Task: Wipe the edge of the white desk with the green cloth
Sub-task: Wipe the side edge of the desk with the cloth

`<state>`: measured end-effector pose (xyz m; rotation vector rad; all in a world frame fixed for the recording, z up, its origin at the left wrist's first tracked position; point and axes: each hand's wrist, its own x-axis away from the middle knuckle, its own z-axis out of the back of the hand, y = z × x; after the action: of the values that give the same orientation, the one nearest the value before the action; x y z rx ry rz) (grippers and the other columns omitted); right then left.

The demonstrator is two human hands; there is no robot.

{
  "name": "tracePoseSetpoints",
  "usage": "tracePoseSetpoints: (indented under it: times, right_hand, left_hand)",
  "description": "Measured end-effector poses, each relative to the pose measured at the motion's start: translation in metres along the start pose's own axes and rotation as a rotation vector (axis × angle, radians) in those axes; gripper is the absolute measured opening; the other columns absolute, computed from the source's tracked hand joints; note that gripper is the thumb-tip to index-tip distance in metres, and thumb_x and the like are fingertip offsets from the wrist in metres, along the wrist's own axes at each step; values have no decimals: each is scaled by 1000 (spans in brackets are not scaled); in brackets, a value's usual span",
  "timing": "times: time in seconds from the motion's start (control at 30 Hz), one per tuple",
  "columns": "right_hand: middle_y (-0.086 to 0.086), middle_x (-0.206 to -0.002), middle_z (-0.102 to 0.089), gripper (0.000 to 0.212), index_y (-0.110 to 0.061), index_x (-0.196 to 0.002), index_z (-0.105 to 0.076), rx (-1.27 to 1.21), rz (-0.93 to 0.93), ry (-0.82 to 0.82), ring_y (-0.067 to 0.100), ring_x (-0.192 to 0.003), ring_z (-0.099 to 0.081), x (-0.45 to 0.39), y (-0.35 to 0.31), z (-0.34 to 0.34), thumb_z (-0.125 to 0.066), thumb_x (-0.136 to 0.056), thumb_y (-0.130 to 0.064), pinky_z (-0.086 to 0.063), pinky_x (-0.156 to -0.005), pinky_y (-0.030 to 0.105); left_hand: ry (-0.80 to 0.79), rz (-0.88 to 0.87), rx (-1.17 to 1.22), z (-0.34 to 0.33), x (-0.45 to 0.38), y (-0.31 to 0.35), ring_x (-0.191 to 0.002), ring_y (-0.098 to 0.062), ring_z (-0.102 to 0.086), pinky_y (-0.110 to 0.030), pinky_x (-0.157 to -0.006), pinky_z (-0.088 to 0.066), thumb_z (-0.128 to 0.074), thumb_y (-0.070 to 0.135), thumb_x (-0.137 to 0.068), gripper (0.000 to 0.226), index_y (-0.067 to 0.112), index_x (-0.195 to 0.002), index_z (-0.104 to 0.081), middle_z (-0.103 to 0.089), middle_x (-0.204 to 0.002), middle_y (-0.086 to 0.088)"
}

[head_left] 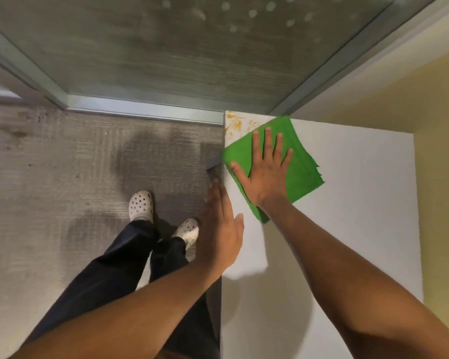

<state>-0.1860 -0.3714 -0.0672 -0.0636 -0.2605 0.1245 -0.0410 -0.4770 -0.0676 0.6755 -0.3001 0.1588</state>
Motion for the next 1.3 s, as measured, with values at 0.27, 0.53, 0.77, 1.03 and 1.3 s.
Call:
tracePoseSetpoints:
  times: [0.27, 0.53, 0.77, 1.03, 1.3]
  right_hand:
    - [6, -180, -7, 70, -25, -170, -10, -82, -53, 138, 37, -166, -1, -61, -16, 0, -17, -108, -58, -4, -130, 70]
    - [1, -180, 2, 62, -25, -170, -3, -10, 250, 18, 26, -167, 8, 17, 30, -8, -15, -113, -47, -7, -134, 62]
    - [4, -180, 0, 67, -20, -170, -4, 15, 298, 74, 31, -167, 4, -39, -7, 2, -11, -111, -52, -3, -133, 64]
    - [2, -175, -28, 59, -16, -167, -25, -147, -27, 173, 27, -165, -16, -108, -67, 12, -23, -113, -40, -6, -132, 63]
    - [-5, -180, -8, 57, -25, -169, -14, -107, 502, 55, 13, -167, 0, -36, 15, -1, -22, -114, -39, -3, -136, 51]
  left_hand:
    - [143, -48, -149, -29, -1, 0, -165, -46, -18, -65, -130, -26, -46, 38, -109, 76, -8, -166, -24, -23, -176, -30]
    - [127, -28, -268, -19, -2, 8, -165, -46, -17, -66, -126, -34, -33, 41, -108, 77, -6, -166, -16, -11, -178, -26]
    - [189, -13, -221, -16, -4, 12, -159, -42, -35, -64, -119, -45, -46, 39, -100, 75, -5, -160, -42, -34, -172, -23]
    - [212, -31, -235, -25, -4, 5, -161, -42, -33, -67, -120, -42, -41, 41, -103, 74, -5, -162, -36, -31, -174, -25]
    - [237, -129, -271, -32, 6, -2, -168, -39, -9, -59, -133, -23, -30, 40, -113, 73, -5, -168, -15, -6, -180, -27]
